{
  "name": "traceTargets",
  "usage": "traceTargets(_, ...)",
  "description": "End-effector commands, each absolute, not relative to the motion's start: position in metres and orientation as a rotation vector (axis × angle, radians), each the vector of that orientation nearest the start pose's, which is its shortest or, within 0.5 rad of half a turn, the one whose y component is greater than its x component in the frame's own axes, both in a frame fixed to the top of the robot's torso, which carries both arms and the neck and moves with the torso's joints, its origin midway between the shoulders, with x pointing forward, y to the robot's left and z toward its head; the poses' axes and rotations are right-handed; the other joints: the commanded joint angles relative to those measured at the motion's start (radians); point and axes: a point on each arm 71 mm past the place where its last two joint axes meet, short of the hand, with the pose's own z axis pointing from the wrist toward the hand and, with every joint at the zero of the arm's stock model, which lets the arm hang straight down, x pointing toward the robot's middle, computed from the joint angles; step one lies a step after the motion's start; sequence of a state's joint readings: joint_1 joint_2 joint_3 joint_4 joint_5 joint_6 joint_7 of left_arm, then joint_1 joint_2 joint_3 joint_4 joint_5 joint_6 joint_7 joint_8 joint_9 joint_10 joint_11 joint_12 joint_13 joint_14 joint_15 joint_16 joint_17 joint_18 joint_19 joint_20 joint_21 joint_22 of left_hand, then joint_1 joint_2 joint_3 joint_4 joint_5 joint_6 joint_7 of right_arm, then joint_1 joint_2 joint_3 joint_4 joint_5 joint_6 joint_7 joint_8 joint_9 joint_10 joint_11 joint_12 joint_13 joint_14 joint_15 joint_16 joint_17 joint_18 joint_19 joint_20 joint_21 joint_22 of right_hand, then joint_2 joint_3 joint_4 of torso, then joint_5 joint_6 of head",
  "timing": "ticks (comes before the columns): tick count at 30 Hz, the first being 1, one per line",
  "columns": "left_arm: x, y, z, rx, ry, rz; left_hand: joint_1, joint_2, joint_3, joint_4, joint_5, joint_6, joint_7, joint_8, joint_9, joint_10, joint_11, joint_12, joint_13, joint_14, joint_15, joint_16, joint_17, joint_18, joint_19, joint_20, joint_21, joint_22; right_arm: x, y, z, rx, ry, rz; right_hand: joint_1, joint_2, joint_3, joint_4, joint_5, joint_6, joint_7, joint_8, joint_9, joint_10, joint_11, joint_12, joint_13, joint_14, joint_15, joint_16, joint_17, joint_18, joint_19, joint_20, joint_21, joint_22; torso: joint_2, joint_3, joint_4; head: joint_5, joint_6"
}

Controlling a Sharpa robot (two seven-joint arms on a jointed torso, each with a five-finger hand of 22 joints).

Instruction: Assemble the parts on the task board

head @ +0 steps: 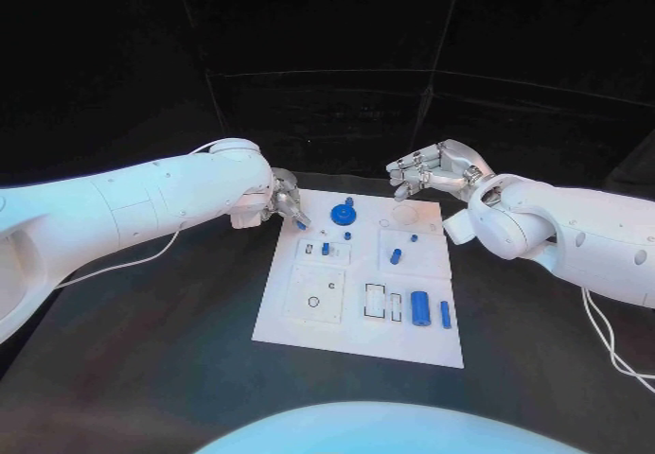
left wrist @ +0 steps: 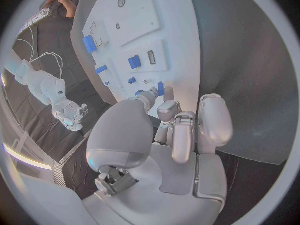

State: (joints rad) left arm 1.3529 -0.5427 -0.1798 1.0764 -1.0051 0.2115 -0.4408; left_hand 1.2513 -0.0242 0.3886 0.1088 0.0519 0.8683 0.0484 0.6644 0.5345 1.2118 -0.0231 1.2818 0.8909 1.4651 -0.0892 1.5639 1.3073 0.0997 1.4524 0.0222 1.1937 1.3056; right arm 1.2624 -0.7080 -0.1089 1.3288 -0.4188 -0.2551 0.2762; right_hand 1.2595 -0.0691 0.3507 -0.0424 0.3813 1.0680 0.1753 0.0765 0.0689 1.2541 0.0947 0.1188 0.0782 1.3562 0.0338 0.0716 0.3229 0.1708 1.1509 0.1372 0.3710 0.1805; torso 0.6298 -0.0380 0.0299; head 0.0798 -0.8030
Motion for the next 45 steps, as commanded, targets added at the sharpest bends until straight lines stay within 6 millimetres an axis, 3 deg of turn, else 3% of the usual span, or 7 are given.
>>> traceTargets(1,0.558,0.196,-0.207,-0.214,2.243,-0.307,-0.006,0.001,0.13,-0.117,-0.003,0.006,-0.001,0.005,0.003,0.009,-0.002,0.004,0.002,0.106,0.004,0.007,0.263,-0.015,0.005,0.0,0.007,0.002,0.523,-0.187,-0.183,0.642,1.642,1.335,0.008,0.003,0.005,0.0,0.003,-0.005,-0.001,-0.006,0.0,-0.005,0.005,-0.001,-0.002,0.001,0.005,-0.005,-0.002,0.011,0.004,0.0,-0.007,-0.001,0.001,-0.0004,-0.0001,-0.001,-0.001)
traceTargets(6,0.547,0.196,-0.208,-0.195,2.225,-0.327,-0.01,-0.004,0.139,-0.12,-0.003,0.007,-0.002,0.006,0.006,0.011,-0.002,0.005,0.003,0.106,0.004,0.007,0.263,-0.016,0.006,0.0,0.01,0.004,0.522,-0.188,-0.183,0.642,1.642,1.334,0.008,0.003,0.005,0.0,0.003,-0.005,-0.001,-0.006,0.0,-0.005,0.005,-0.001,-0.002,0.001,0.005,-0.005,-0.002,0.011,0.004,0.0,-0.007,-0.001,0.001,-0.0006,-0.0034,0.003,-0.003)
traceTargets(20,0.528,0.19,-0.221,-0.119,2.231,-0.34,-0.016,-0.013,0.155,-0.126,-0.003,0.009,-0.003,0.009,0.009,0.017,-0.003,0.008,0.008,0.106,0.003,0.007,0.263,-0.017,0.008,-0.001,0.012,0.007,0.522,-0.189,-0.183,0.642,1.643,1.335,0.012,0.003,0.007,-0.002,0.003,-0.006,-0.001,-0.006,0.0,-0.006,0.005,-0.001,-0.002,0.001,0.005,-0.005,-0.002,0.011,0.005,0.0,-0.007,-0.002,0.001,-0.0002,-0.0027,0.001,-0.01)
traceTargets(45,0.521,0.185,-0.231,-0.08,2.3,-0.319,-0.019,-0.016,0.162,-0.128,-0.003,0.01,-0.003,0.01,0.011,0.02,-0.004,0.009,0.011,0.106,0.003,0.007,0.263,-0.016,0.008,-0.001,0.012,0.007,0.522,-0.187,-0.183,0.641,1.644,1.337,0.013,0.003,0.008,-0.003,0.002,-0.006,-0.001,-0.006,0.0,-0.006,0.005,-0.001,-0.002,0.001,0.005,-0.005,-0.002,0.011,0.005,0.0,-0.008,-0.002,0.002,-0.0006,-0.003,0.001,-0.021)
